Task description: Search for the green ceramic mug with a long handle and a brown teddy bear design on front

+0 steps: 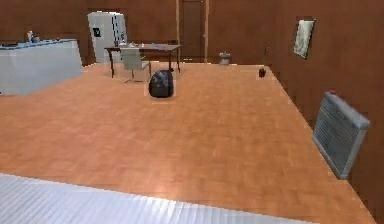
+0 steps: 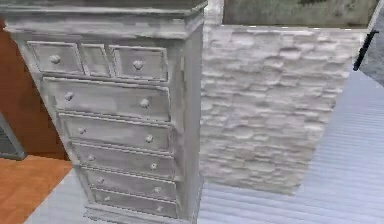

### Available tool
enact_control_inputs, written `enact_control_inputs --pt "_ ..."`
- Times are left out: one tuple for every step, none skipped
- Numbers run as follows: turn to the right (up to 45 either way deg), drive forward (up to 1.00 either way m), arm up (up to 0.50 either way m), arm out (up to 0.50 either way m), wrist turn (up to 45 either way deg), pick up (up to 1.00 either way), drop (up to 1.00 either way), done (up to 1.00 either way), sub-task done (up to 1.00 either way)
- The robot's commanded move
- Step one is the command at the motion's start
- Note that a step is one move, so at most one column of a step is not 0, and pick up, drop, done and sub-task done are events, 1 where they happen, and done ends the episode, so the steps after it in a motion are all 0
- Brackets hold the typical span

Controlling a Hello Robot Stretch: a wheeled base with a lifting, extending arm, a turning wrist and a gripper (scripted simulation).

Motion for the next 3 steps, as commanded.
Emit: enact_control_inputs --pt "6.0 0.00 0.00 0.00 0.0 0.00 0.00 0.00 0.00" --pt "0.0 1.00 0.00 0.00 0.0 0.00 0.00 0.00 0.00" --pt "0.0 1.00 0.00 0.00 0.0 0.00 0.00 0.00 0.00"
